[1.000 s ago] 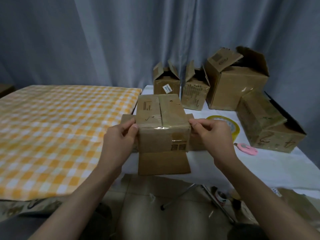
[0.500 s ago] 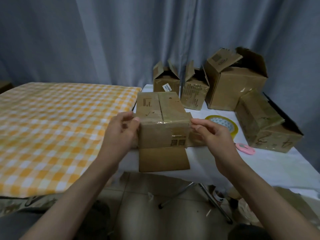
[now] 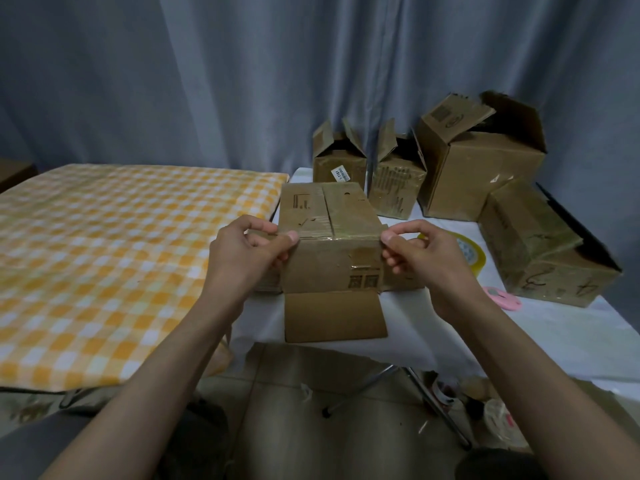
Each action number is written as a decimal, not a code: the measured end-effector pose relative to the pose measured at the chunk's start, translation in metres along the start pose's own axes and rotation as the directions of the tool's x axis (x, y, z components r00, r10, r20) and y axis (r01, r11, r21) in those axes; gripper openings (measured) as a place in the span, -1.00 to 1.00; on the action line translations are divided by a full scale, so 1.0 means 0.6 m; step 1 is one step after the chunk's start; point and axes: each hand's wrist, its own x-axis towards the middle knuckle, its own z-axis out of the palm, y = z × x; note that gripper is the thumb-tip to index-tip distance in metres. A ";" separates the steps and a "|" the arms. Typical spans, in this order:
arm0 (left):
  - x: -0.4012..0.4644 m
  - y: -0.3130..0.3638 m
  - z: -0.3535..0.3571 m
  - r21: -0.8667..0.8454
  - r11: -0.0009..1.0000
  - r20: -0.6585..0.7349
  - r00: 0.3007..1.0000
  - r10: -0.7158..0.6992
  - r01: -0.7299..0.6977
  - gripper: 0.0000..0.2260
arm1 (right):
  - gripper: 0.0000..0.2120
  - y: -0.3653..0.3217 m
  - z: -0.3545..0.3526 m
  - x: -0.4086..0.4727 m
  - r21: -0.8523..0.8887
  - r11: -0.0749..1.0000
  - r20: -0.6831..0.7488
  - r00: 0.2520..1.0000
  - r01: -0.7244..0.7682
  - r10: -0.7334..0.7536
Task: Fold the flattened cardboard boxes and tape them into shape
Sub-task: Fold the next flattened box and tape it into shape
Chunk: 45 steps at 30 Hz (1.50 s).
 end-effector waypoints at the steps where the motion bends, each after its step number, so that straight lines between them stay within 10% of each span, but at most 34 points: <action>1: 0.001 -0.001 0.002 -0.004 1.000 -0.003 1.000 0.002 -0.002 -0.73 | -0.84 -0.001 0.001 0.002 0.001 1.000 -0.002 1.000 -0.006 0.006; 12: 0.000 -0.024 -0.005 0.250 0.940 0.072 0.973 0.221 -0.232 -0.73 | -0.72 0.012 0.004 -0.001 -0.251 0.944 0.105 0.975 0.214 -0.194; 18: 0.012 -0.033 -0.015 0.421 0.731 0.205 0.841 0.501 -0.538 -0.83 | -0.81 0.036 -0.001 0.006 -0.487 0.615 0.245 0.773 0.620 -0.586; 23: 0.016 -0.038 -0.011 0.459 0.530 0.337 0.692 0.639 -0.713 -0.95 | -0.82 0.043 -0.003 0.024 -0.523 0.536 0.261 0.723 0.663 -0.640; 33: 0.027 -0.023 0.065 0.400 0.652 0.400 0.763 0.508 -0.644 -0.48 | -0.38 0.018 0.024 0.023 -0.640 0.558 0.254 0.831 0.528 -0.494; 39: 0.026 -0.036 0.076 0.407 0.631 0.341 0.751 0.566 -0.661 -0.70 | -0.67 0.028 0.042 0.028 -0.672 0.429 0.270 0.739 0.604 -0.617; 45: 0.037 -0.023 0.043 0.234 0.763 0.375 0.780 0.501 -0.602 -0.59 | -0.79 0.004 -0.005 0.040 -0.474 0.718 0.283 0.860 0.510 -0.425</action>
